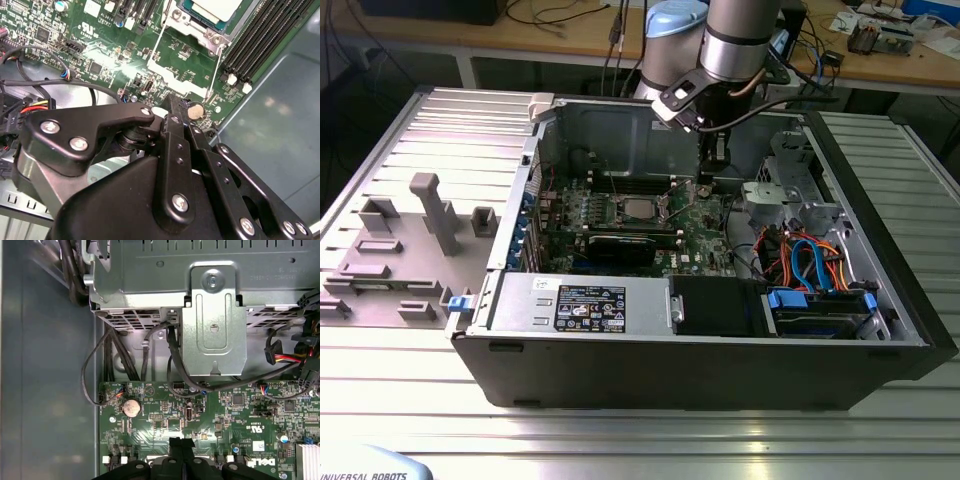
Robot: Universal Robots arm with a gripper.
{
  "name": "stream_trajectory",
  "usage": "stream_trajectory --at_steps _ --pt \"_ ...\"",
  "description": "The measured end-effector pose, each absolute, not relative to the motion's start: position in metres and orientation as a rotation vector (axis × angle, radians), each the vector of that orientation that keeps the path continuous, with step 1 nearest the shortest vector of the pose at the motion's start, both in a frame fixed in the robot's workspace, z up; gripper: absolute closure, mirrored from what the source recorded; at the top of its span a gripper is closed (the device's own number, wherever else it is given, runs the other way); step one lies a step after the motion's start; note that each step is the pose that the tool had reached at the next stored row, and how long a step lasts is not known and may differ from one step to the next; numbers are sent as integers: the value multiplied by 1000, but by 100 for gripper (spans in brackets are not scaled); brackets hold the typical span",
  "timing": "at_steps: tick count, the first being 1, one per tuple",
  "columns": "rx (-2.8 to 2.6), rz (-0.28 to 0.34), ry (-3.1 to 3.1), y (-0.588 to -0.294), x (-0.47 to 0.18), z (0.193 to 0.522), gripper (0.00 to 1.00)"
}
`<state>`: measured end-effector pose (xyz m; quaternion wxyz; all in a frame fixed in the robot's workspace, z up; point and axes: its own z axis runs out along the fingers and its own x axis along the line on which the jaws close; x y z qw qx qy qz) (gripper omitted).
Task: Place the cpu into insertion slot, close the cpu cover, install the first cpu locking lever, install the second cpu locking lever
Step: 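Close the cpu cover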
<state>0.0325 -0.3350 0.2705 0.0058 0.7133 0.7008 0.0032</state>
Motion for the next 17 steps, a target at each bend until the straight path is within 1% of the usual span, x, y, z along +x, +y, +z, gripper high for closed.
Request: stream_trajectory --at_steps 17 --pt "2233 10 2194 -335 38 270 89"
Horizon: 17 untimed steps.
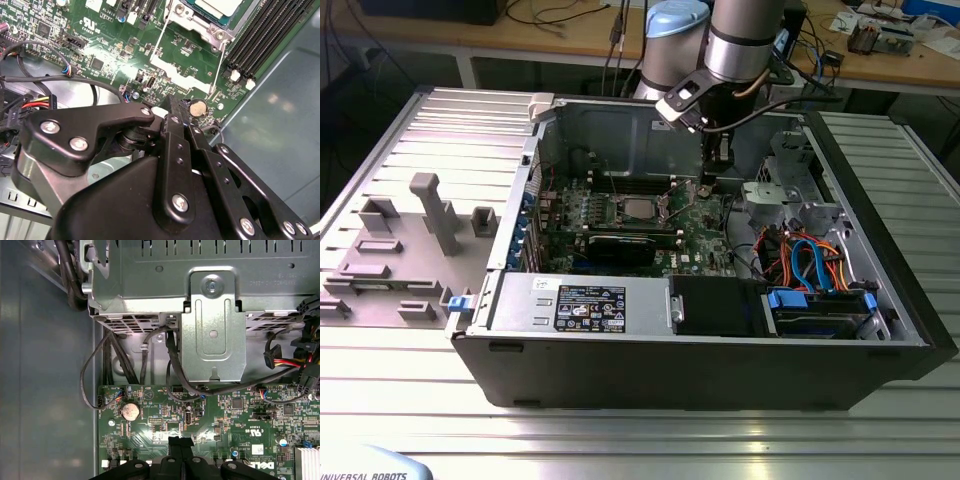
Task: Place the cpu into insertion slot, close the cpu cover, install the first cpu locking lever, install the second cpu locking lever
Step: 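Close the cpu cover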
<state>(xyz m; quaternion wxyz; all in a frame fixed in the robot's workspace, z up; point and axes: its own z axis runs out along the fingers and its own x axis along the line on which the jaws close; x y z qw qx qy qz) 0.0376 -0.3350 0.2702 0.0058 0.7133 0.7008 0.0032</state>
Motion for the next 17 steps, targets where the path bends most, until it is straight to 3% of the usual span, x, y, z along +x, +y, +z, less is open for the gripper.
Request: stream_trajectory --at_steps 17 --pt "2233 10 2194 -335 44 260 89"
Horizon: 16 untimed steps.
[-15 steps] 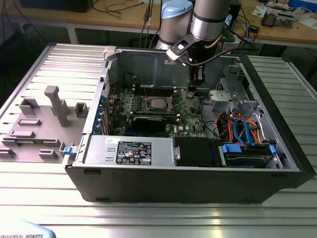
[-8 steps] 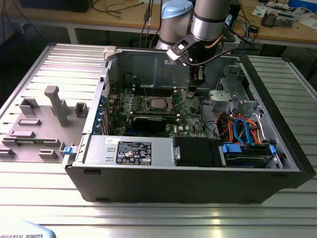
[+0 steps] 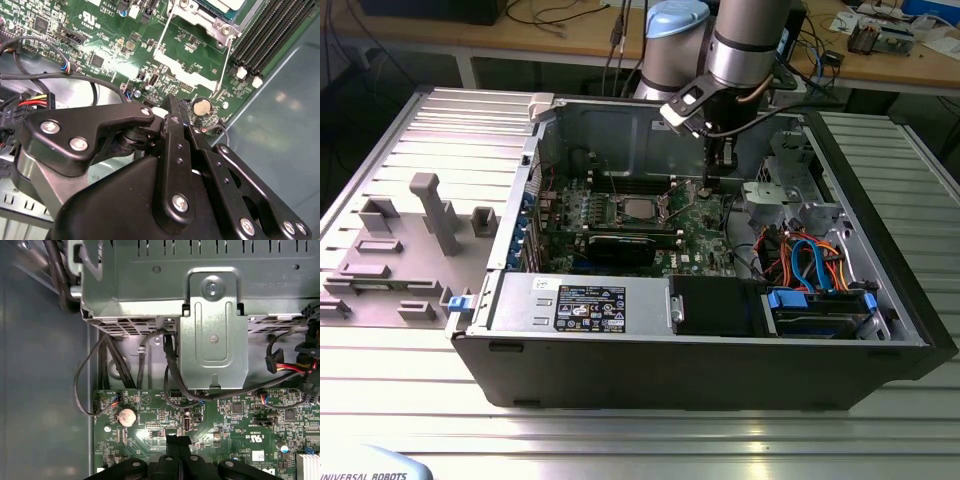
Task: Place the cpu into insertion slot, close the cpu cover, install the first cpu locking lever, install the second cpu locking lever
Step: 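Close the cpu cover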
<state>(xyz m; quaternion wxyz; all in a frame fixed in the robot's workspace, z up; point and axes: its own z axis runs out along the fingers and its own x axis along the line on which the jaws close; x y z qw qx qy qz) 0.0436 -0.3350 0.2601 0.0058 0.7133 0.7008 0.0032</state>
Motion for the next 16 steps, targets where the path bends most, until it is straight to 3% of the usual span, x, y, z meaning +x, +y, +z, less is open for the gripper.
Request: stream_trajectory --at_steps 16 --pt "2233 10 2194 -335 29 246 89"
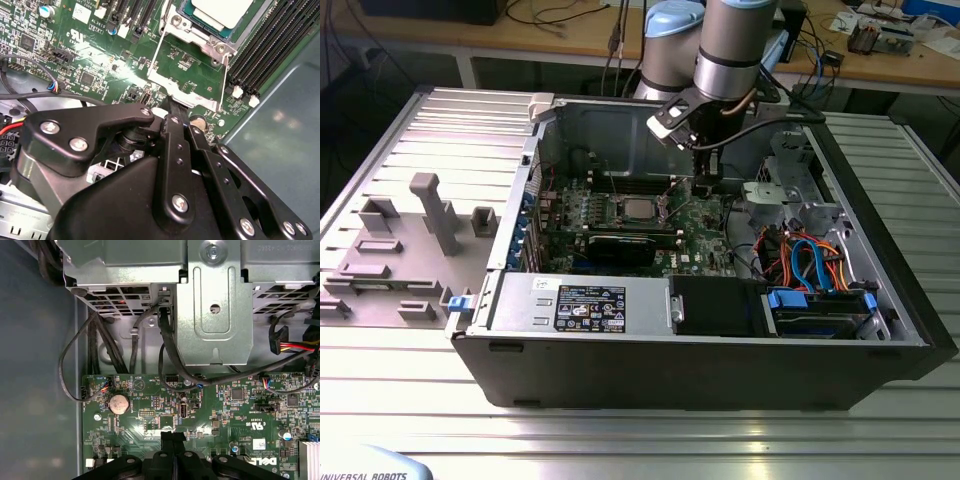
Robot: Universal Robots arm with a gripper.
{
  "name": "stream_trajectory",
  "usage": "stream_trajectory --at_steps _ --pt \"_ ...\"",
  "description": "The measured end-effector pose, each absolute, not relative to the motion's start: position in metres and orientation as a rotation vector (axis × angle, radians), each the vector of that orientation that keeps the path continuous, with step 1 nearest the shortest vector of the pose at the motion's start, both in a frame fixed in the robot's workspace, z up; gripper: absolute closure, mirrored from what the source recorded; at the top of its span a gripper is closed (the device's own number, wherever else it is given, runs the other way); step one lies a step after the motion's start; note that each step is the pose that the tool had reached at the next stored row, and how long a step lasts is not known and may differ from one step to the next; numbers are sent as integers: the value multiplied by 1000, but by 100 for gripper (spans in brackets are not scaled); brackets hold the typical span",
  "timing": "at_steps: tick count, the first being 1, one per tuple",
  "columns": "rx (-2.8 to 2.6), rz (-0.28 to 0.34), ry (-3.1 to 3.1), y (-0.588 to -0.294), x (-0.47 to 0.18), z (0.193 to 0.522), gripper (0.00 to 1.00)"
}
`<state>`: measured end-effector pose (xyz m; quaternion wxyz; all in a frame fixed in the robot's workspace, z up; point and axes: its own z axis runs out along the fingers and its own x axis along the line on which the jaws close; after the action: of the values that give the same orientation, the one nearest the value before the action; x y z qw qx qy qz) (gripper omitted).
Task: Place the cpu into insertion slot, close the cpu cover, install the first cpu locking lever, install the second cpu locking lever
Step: 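Close the cpu cover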
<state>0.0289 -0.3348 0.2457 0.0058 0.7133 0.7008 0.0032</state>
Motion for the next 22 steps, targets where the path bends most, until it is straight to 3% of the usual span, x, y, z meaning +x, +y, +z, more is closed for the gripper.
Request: stream_trajectory --at_steps 22 --pt "2234 13 2195 -335 6 247 89"
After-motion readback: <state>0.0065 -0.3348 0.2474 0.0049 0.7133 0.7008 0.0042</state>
